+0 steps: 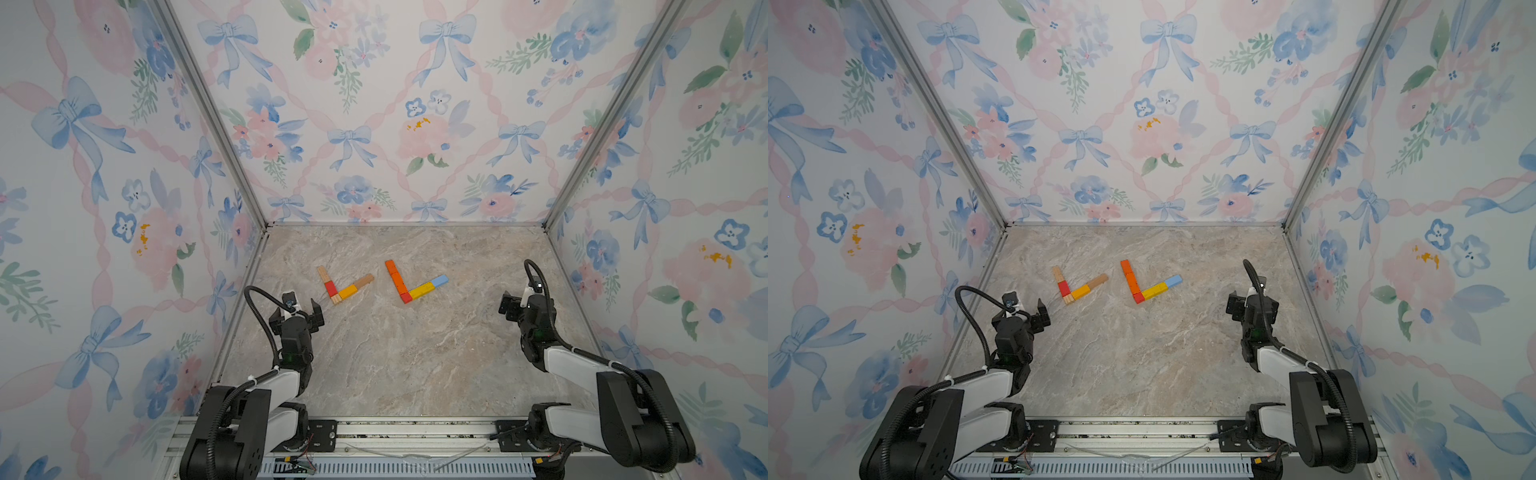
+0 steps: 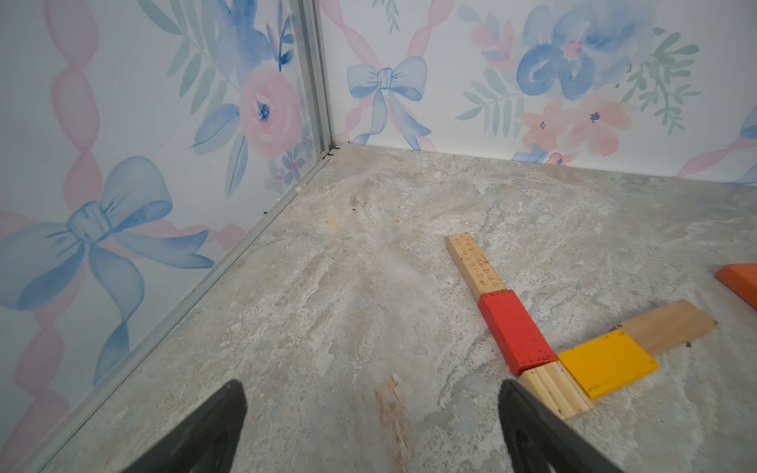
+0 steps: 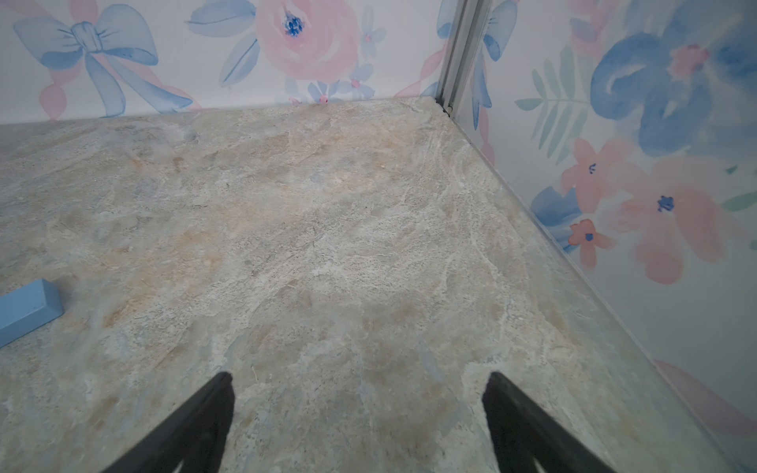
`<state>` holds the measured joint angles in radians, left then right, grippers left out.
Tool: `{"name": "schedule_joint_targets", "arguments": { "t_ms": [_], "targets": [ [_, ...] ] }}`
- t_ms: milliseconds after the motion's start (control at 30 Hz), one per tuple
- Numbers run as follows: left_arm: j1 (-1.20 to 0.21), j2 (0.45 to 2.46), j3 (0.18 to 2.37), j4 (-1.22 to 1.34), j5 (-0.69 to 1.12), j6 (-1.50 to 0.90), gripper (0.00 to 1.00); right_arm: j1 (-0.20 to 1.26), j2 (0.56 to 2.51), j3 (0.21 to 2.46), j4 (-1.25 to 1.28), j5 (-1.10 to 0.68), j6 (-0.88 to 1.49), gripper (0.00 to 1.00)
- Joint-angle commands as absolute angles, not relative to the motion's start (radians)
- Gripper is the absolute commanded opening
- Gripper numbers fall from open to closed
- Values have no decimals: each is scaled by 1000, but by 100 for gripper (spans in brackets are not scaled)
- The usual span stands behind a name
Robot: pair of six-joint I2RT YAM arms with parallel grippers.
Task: Assemble the letter v with building blocks
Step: Reset both arms
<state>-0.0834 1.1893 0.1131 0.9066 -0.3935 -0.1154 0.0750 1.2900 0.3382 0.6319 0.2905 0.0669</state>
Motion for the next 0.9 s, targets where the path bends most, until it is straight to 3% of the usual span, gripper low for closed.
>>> {"name": "schedule_joint_targets", "arguments": {
  "t_ms": [0,233,333,533,633,733,867],
  "targets": [
    [-69,1221,127,1026,-335,-73,98,94,1331,345,773,322,34,96],
    [-29,1308,131,1144,-244,-77,98,160,1504,324,1020,432,-36,96],
    [-22,1385,141,1206,-212,-84,98,150,1472,323,969,413,-22,96],
    [-23,1548,211,1233,-187,-78,98,147,1565,302,1109,283,-69,96],
    [-26,1542,234,1178,-184,-74,98,116,1525,360,928,233,-43,96],
    [-27,1543,237,1172,-185,-73,98,49,1546,401,884,124,0,96],
    [-28,1544,241,1169,-187,-71,98,51,1543,403,874,128,-1,96]
  ]
}}
